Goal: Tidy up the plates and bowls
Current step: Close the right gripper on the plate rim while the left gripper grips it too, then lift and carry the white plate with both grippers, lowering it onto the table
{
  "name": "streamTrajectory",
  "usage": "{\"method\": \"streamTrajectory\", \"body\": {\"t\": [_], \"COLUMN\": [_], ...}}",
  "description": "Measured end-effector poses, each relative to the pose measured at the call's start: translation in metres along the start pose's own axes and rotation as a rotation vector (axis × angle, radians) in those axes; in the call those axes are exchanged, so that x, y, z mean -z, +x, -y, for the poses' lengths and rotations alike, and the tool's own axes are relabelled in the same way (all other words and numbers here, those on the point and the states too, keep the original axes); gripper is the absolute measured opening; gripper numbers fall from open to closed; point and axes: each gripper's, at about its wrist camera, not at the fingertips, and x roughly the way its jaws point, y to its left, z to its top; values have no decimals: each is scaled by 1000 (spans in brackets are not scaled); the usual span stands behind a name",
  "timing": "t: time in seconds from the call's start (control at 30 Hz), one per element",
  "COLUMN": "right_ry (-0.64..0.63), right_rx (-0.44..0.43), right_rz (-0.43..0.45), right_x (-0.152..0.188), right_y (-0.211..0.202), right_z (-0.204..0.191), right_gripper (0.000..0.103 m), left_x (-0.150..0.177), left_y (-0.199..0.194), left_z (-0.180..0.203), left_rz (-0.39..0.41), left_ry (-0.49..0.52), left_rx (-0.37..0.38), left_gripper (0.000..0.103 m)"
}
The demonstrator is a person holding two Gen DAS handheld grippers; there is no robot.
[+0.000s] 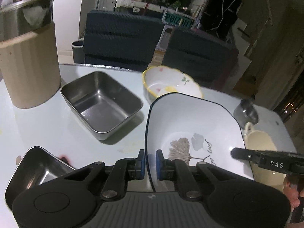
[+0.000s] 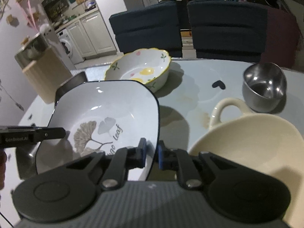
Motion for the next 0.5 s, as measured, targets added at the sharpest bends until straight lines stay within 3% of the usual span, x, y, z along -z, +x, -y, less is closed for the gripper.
{"method": "streamTrajectory", "body": {"t": [0.1, 0.5], "right_ry": [65, 70], "right_rx": [-25, -32], "right_rz": [16, 51], "right_x": [4, 34], "right_y": [-17, -92], "right_z": [7, -28], "right_gripper": [13, 12], "left_x": [5, 36], "left_y": [-15, -105], "left_z": [7, 8], "left_rz": [13, 59], "left_ry": [3, -59], "left_rx": [6, 47], "left_gripper": [11, 9]}}
